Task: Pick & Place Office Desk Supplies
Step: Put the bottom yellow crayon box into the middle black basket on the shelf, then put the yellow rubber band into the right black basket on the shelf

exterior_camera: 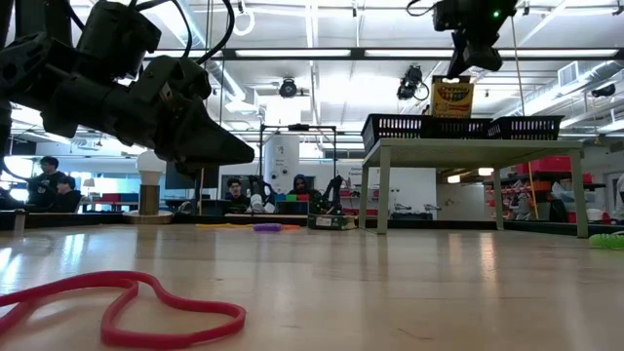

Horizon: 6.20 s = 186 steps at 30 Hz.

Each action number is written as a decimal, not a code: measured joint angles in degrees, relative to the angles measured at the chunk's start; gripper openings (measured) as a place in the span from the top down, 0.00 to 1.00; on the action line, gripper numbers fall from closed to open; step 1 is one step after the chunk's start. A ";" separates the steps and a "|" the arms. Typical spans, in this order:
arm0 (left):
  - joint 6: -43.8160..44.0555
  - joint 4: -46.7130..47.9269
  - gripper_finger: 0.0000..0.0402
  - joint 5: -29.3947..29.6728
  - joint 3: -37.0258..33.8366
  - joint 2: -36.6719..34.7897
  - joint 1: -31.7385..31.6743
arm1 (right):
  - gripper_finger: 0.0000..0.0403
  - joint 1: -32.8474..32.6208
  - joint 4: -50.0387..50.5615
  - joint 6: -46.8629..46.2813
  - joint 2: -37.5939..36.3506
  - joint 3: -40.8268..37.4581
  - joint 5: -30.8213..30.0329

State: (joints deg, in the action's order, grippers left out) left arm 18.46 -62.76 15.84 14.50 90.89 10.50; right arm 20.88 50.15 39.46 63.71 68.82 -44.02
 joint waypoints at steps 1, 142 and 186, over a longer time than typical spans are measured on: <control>0.00 0.00 0.88 -0.02 0.01 0.00 0.00 | 1.00 0.00 0.03 0.09 0.47 0.00 -0.01; 4.02 63.09 0.75 4.13 28.57 7.82 -41.35 | 0.97 -56.15 -69.70 -64.24 -0.67 -51.74 -7.44; -9.76 34.80 0.98 1.17 28.35 5.88 2.86 | 0.54 -52.19 -93.18 -39.58 42.28 -31.90 -2.67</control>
State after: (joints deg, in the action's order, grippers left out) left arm 8.70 -27.96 17.00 42.85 96.77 13.36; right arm -31.31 -43.03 -0.12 105.99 36.91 -46.69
